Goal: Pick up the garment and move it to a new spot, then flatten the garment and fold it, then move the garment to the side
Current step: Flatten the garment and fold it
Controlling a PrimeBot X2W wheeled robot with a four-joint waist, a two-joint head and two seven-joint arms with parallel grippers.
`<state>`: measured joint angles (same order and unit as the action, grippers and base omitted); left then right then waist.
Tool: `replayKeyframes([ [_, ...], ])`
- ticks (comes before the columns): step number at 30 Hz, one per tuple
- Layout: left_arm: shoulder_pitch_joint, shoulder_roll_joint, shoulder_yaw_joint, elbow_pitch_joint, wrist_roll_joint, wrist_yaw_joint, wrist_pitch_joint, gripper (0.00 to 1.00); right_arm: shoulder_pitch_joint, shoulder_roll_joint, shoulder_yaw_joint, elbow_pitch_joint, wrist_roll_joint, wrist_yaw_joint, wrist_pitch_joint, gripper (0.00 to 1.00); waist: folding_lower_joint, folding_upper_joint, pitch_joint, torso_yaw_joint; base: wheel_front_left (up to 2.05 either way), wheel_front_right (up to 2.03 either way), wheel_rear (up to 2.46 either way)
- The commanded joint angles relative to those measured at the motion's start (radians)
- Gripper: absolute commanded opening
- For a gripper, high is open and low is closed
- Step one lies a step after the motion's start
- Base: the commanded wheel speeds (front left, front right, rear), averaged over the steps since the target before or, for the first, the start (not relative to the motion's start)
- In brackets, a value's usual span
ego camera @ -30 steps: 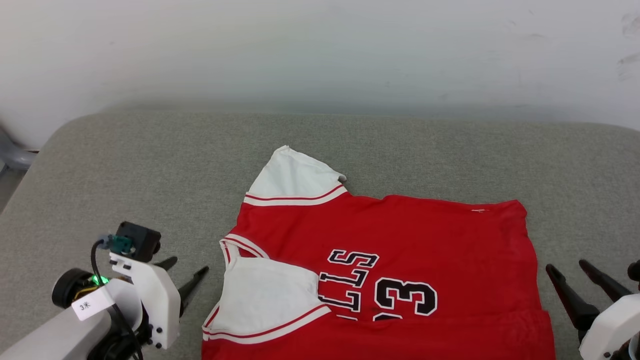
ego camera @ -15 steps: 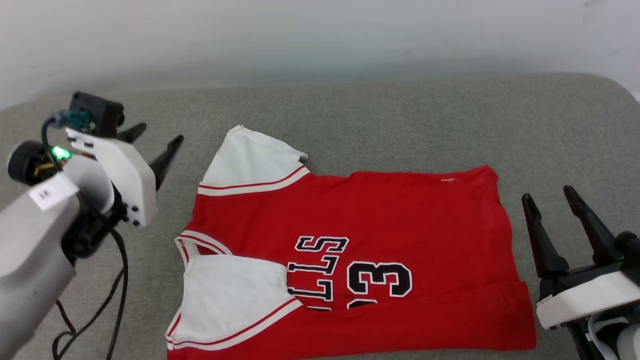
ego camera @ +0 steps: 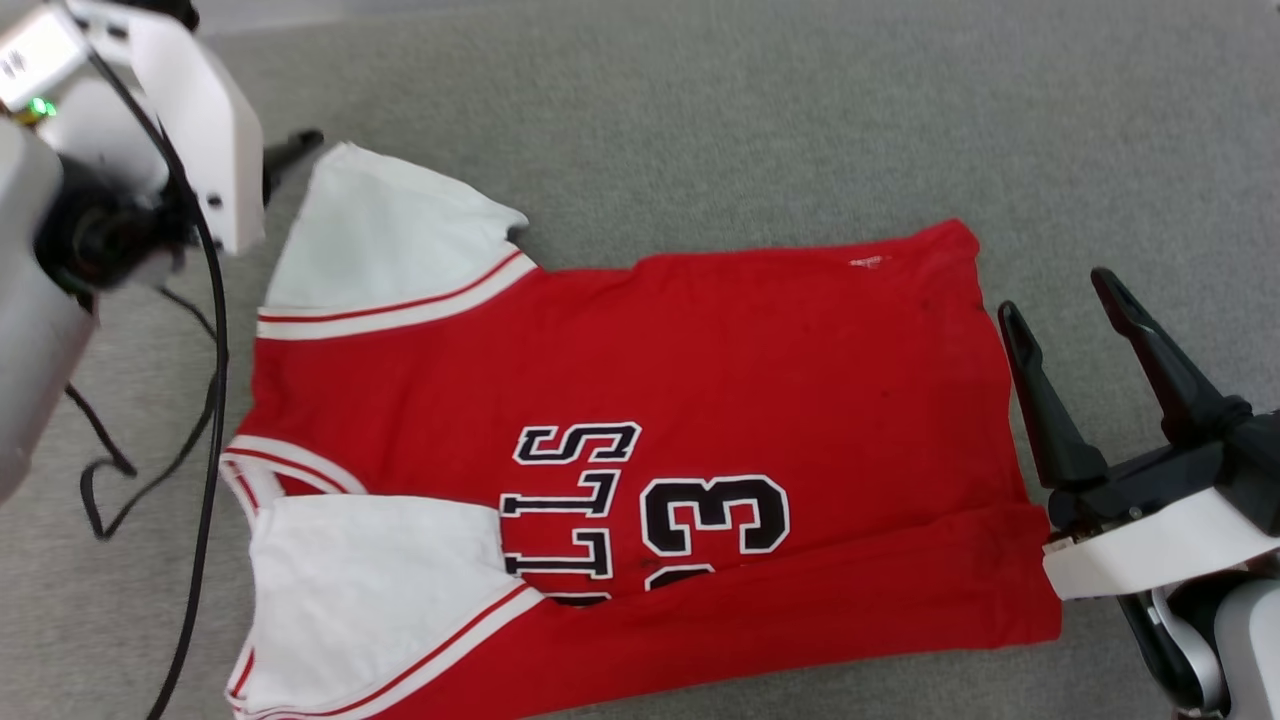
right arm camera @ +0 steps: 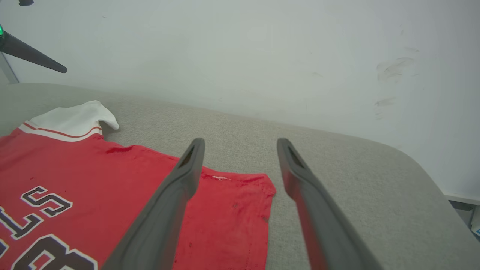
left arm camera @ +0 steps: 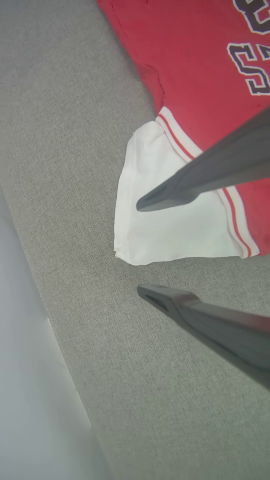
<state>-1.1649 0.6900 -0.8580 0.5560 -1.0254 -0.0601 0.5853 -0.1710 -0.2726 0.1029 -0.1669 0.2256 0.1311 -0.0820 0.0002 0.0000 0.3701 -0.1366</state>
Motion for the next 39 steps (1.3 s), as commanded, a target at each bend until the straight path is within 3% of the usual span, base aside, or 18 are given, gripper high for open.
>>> replayKeyframes([
  [1, -0.032, -0.007, 0.006, 0.017, -0.010, 0.009, 0.033, 1.00, -0.024, -0.007, 0.009, -0.007, -0.006, -0.001, -0.005, 1.00, -0.0002, 0.0000, 0.059, -0.033, 0.00, 0.00, 0.00],
  [4, -0.076, -0.016, -0.005, 0.046, -0.022, 0.012, 0.114, 1.00, -0.044, -0.003, 0.020, -0.004, -0.005, -0.001, -0.011, 1.00, -0.0002, 0.0000, 0.097, -0.048, 0.00, 0.00, 0.00],
  [12, -0.130, -0.018, -0.026, 0.107, -0.013, 0.027, 0.204, 1.00, -0.094, 0.001, 0.041, 0.010, 0.003, -0.001, -0.027, 1.00, -0.0002, 0.0000, 0.173, -0.079, 0.00, 0.00, 0.00],
  [18, -0.049, -0.019, -0.094, 0.164, 0.008, -0.002, 0.254, 1.00, -0.109, 0.001, 0.047, 0.034, 0.010, -0.001, -0.043, 1.00, -0.0002, 0.0000, 0.186, -0.088, 0.00, 0.00, 0.00],
  [19, -0.037, -0.017, -0.100, 0.167, 0.009, -0.011, 0.257, 0.15, -0.110, 0.000, 0.044, 0.036, 0.013, -0.001, -0.043, 1.00, -0.0002, 0.0000, 0.183, -0.087, 0.00, 0.00, 0.00],
  [20, -0.037, -0.017, -0.100, 0.167, 0.009, -0.011, 0.257, 0.15, -0.110, 0.000, 0.044, 0.036, 0.013, -0.001, -0.043, 1.00, -0.0002, 0.0000, 0.183, -0.087, 0.00, 0.00, 0.00],
  [21, -0.028, -0.017, -0.103, 0.169, 0.006, -0.016, 0.257, 0.00, -0.111, -0.002, 0.039, 0.038, 0.015, -0.001, -0.042, 1.00, -0.0002, 0.0000, 0.179, -0.085, 0.00, 0.00, 0.00],
  [30, -0.075, -0.055, -0.087, 0.135, 0.034, -0.045, 0.095, 0.00, -0.139, -0.046, -0.031, 0.005, 0.022, -0.001, -0.001, 1.00, -0.0002, 0.0000, 0.112, -0.031, 0.00, 0.00, 0.00],
  [34, -0.071, -0.068, -0.091, 0.120, 0.072, -0.052, -0.017, 0.00, -0.170, -0.115, -0.053, -0.014, 0.047, -0.001, 0.085, 1.00, -0.0002, 0.0000, 0.071, 0.004, 0.00, 0.00, 0.00],
  [39, -0.045, -0.090, -0.099, 0.083, 0.078, -0.062, -0.110, 0.00, -0.237, -0.250, -0.017, 0.033, 0.120, -0.001, 0.286, 1.00, -0.0002, 0.0000, 0.027, 0.049, 0.00, 0.00, 0.00],
])
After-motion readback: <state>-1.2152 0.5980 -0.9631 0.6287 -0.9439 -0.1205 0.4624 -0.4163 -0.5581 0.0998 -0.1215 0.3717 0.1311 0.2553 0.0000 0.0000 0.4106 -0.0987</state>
